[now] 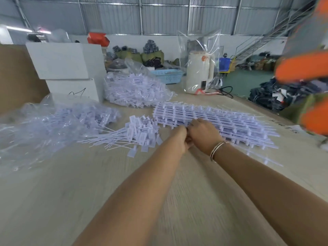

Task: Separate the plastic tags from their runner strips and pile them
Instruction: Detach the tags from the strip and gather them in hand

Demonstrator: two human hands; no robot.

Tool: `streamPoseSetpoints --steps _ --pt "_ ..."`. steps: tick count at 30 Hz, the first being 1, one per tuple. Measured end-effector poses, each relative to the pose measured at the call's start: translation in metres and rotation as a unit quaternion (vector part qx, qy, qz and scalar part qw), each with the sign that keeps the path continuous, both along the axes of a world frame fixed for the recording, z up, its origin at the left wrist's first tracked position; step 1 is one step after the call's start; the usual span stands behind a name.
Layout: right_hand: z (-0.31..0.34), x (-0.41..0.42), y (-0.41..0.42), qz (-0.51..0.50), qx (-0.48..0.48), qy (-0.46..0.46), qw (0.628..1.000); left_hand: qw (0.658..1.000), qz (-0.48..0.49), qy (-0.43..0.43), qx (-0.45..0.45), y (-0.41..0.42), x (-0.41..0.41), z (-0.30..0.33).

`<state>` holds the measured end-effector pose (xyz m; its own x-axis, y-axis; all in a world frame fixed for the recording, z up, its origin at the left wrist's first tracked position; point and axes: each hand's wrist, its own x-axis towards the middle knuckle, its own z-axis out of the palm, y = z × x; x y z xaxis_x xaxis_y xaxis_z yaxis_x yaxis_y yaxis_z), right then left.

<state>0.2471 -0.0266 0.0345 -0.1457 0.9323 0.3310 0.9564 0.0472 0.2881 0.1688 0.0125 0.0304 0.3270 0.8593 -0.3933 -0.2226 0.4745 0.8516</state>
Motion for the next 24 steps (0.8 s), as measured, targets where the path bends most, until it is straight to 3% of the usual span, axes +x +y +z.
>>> streamPoseSetpoints --steps 5,10,16,22,24 --pt "0.003 0.005 0.001 0.008 -0.054 0.291 0.955 0.997 0.047 0.065 -0.001 0.015 0.01 -0.005" --pt "0.01 0.003 0.016 -0.047 -0.147 0.383 0.911 0.991 0.053 0.105 0.062 0.01 0.012 -0.008" --pt "0.009 0.006 0.026 -0.081 -0.186 0.323 0.924 0.96 0.032 0.216 0.174 -0.017 -0.006 -0.01" --pt "0.019 0.008 0.026 -0.072 -0.235 0.325 0.913 0.923 0.108 0.229 0.29 -0.042 -0.066 0.014" --pt "0.025 0.016 0.02 -0.097 -0.235 0.328 0.91 0.93 0.096 0.222 0.276 -0.046 -0.092 0.024"
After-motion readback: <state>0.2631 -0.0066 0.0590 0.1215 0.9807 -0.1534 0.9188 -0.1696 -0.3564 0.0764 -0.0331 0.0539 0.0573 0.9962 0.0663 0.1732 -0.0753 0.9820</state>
